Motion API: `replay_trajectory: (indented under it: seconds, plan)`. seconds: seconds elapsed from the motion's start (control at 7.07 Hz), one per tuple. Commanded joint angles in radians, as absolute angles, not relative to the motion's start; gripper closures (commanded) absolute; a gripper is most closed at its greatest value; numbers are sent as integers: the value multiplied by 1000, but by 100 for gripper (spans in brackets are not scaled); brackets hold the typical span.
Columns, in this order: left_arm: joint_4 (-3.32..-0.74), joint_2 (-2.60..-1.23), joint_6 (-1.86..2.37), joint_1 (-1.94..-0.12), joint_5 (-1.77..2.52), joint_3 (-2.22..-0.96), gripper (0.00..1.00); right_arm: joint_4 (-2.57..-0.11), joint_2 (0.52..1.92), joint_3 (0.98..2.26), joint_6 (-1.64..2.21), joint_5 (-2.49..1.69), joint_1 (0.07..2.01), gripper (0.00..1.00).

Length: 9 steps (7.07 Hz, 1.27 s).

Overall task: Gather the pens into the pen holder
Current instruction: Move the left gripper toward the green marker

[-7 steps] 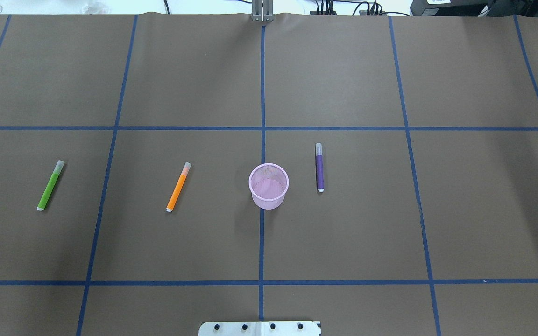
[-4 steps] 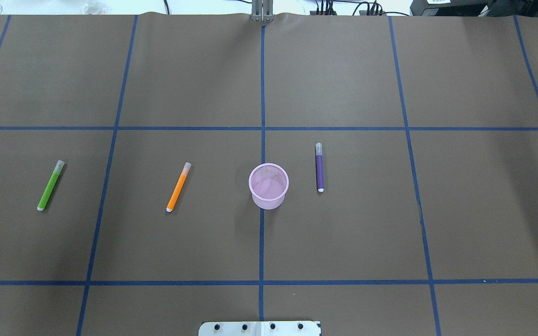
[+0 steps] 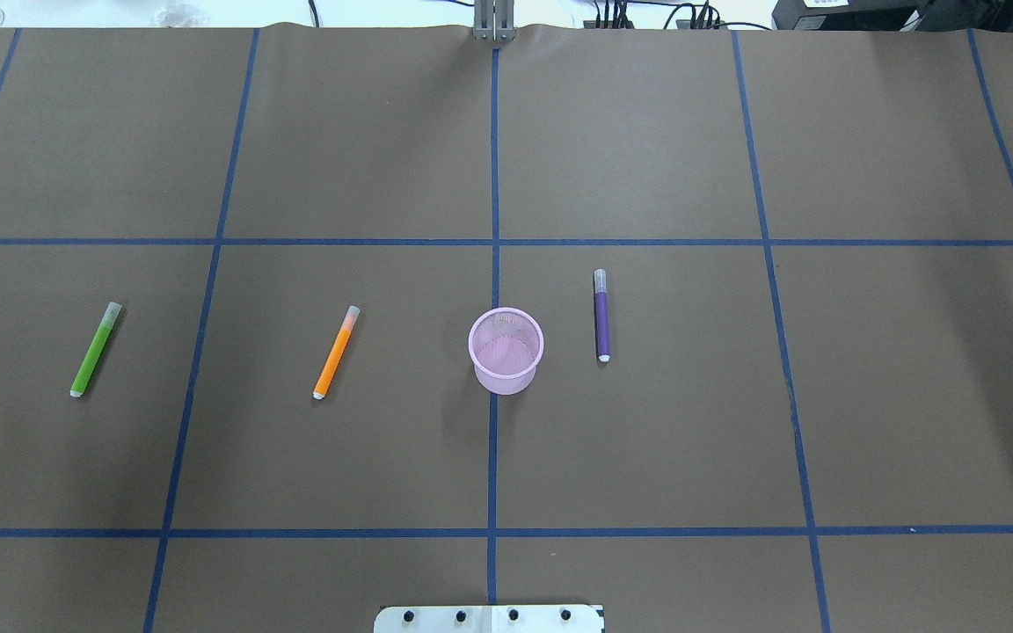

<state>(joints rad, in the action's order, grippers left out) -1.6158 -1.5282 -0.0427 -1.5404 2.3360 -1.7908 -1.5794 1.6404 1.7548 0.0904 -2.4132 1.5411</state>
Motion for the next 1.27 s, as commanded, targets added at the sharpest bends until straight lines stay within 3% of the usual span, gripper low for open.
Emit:
replay_trajectory:
  seconds: [0.0,0.28,0.71,1.13]
  plan:
    - [-1674,-1554,36,-1365,2336,-1843,0,-1585,1593,1755,87,-2410,1533,0]
    - [-1671,-1613,312,-1237,2335,-1841,0,-1585,1588,1743,86,-2407,1523,0]
    - [-1683,-1660,359,-1109,2336,-1772,0,-1578,1598,1730,91,-2407,1520,0]
    - [-1901,-1678,545,-984,2244,-1676,0,-1560,1601,1730,93,-2414,1514,0]
